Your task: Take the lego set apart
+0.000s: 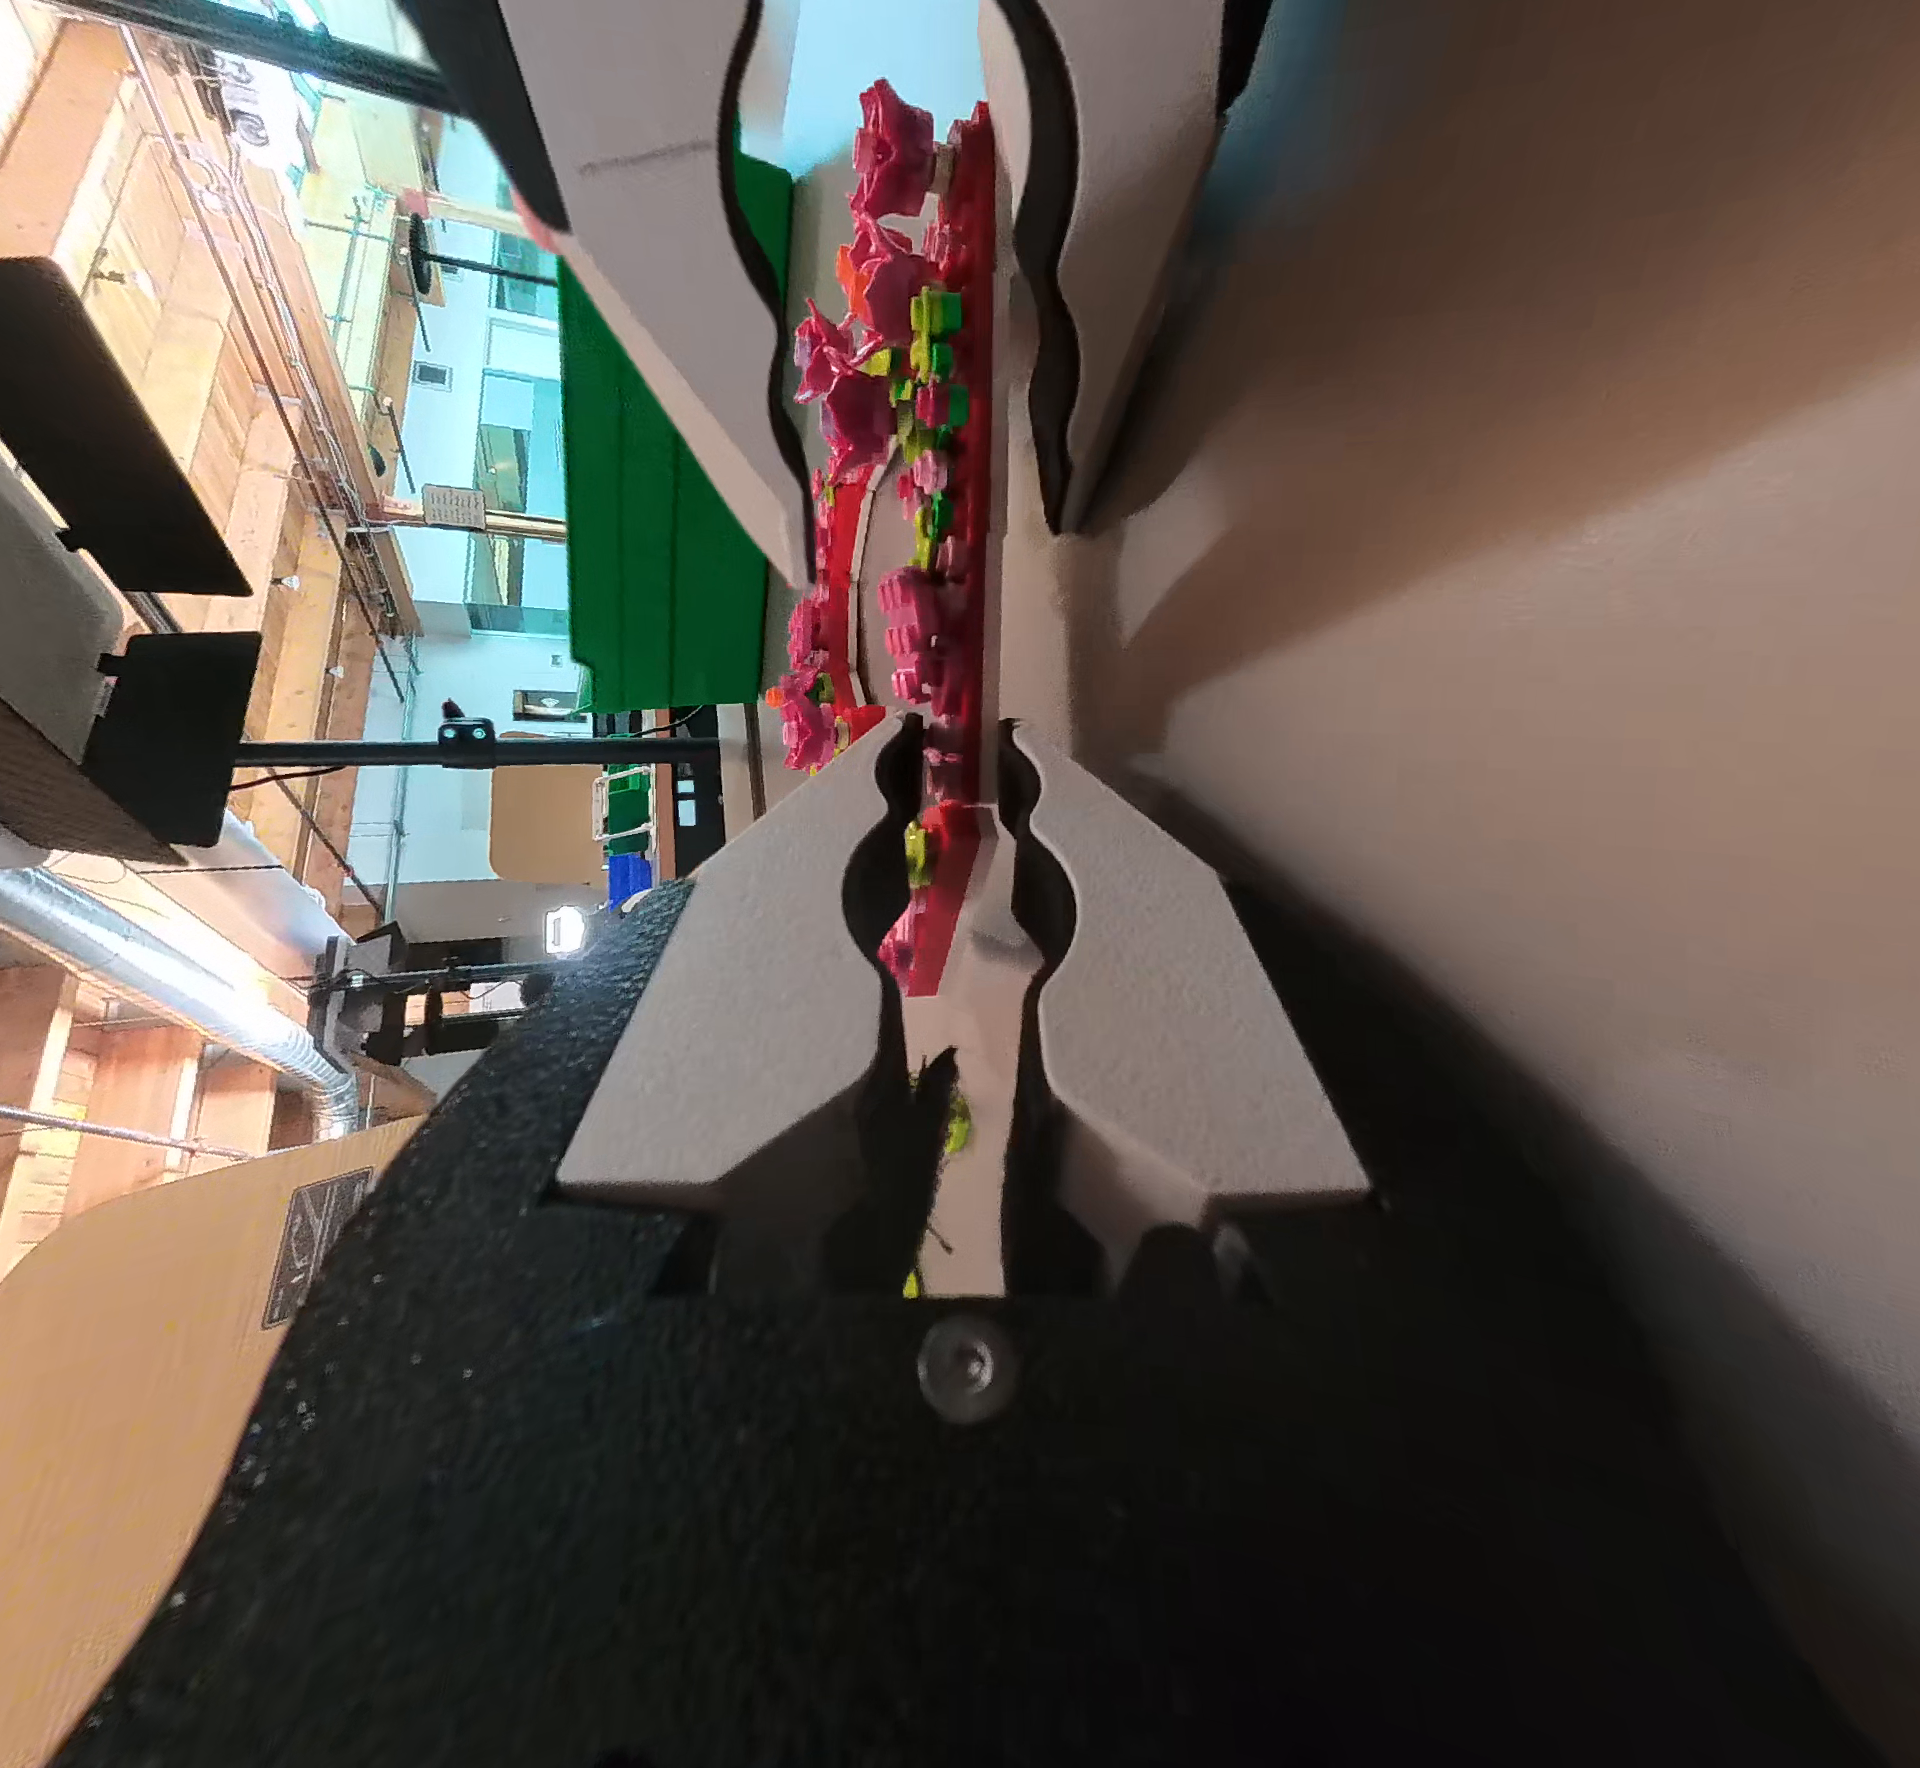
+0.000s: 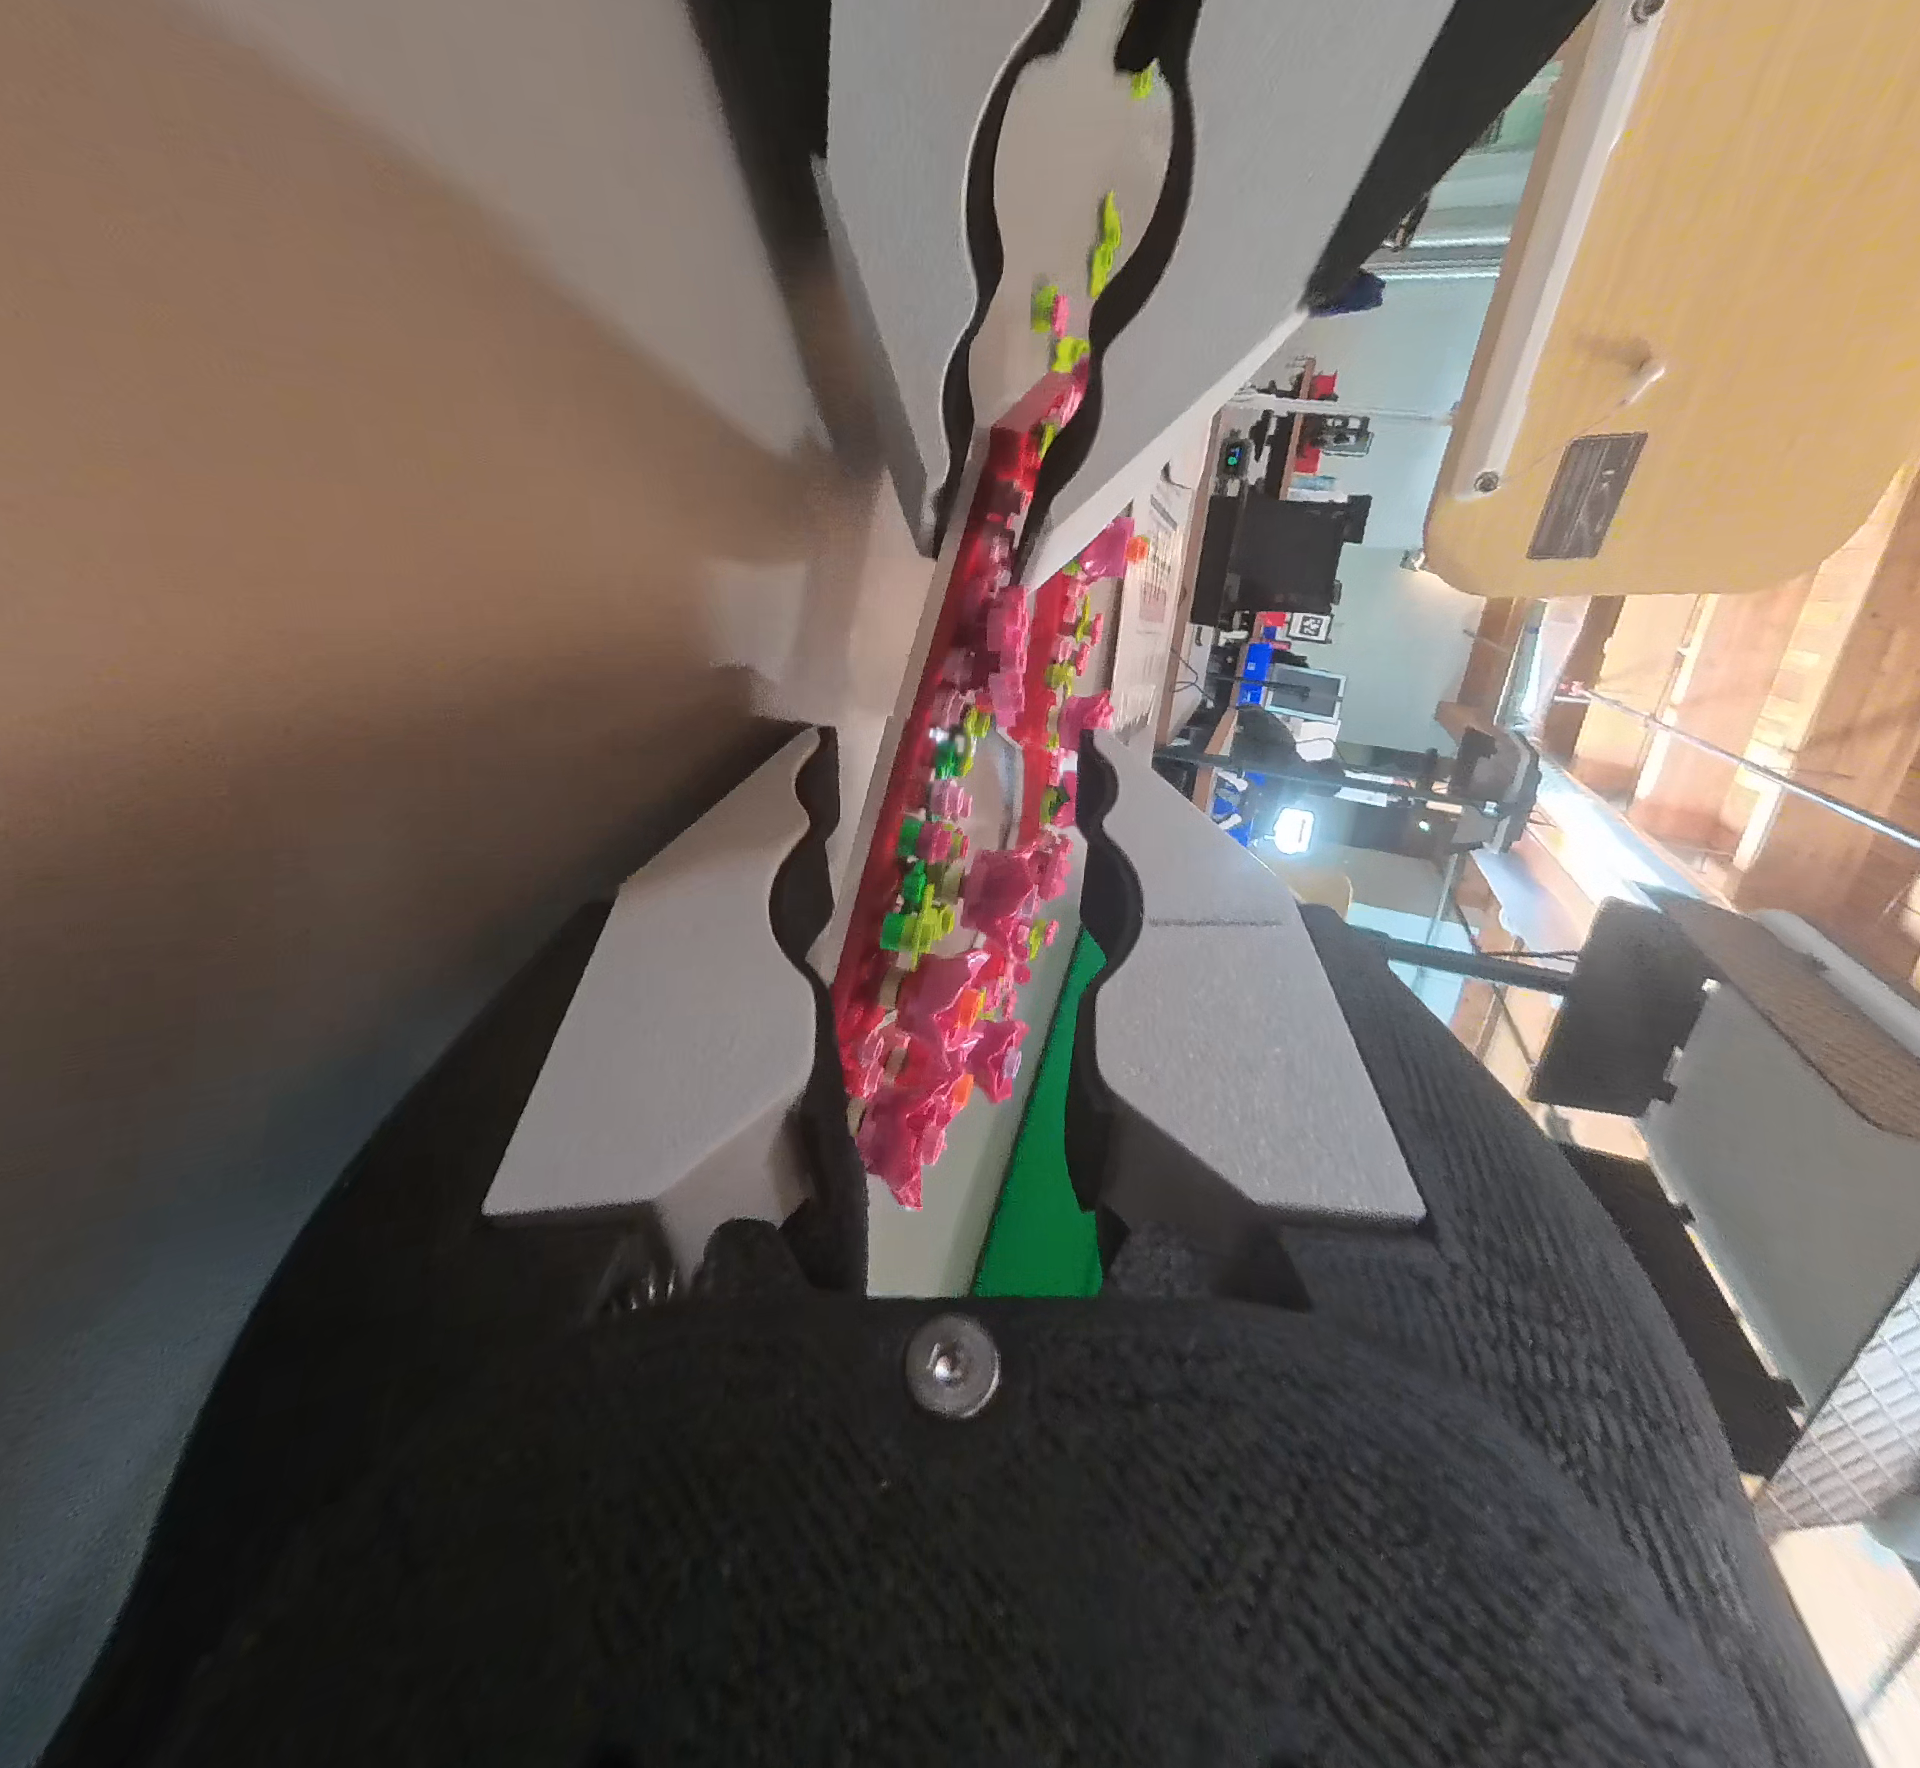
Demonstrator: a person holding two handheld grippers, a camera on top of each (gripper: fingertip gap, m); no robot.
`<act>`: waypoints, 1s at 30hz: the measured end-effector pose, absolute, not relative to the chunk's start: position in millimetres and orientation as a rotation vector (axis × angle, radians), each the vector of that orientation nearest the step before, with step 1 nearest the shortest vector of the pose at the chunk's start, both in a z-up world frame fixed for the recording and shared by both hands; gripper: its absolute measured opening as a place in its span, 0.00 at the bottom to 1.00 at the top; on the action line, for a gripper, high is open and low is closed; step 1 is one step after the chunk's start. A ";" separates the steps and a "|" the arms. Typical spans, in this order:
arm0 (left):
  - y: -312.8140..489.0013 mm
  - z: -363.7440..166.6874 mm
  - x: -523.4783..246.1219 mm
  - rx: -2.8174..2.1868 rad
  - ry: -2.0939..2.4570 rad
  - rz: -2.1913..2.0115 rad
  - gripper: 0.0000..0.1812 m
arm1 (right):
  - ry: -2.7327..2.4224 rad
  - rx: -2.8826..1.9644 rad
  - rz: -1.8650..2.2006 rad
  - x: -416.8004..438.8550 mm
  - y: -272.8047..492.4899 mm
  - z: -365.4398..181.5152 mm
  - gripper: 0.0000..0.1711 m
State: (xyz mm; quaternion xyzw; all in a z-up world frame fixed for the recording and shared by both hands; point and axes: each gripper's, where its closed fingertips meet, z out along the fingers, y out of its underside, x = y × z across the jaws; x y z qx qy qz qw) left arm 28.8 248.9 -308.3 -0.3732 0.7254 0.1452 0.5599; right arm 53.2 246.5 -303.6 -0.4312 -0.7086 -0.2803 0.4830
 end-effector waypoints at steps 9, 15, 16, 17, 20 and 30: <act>249.8 -312.2 27.2 -0.885 1.730 0.350 0.06 | -1.719 -1.004 -0.736 50.0 248.6 -311.0 0.15; 249.6 -313.9 27.7 -0.883 1.739 0.355 0.06 | -1.693 -0.980 -0.720 42.0 248.0 -308.0 0.18; 250.3 -314.1 27.3 -0.887 1.738 0.355 0.06 | -1.695 -0.976 -0.721 41.7 248.4 -308.7 0.17; 250.7 -314.3 27.0 -0.893 1.738 0.353 0.06 | -1.695 -0.975 -0.720 41.6 248.6 -309.6 0.16; 250.8 -314.8 26.9 -0.895 1.741 0.351 0.06 | -1.687 -0.980 -0.717 42.1 248.5 -309.6 0.15; 250.2 -317.2 27.6 -0.888 1.758 0.354 0.06 | -1.637 -1.099 -0.695 61.6 239.9 -302.7 0.22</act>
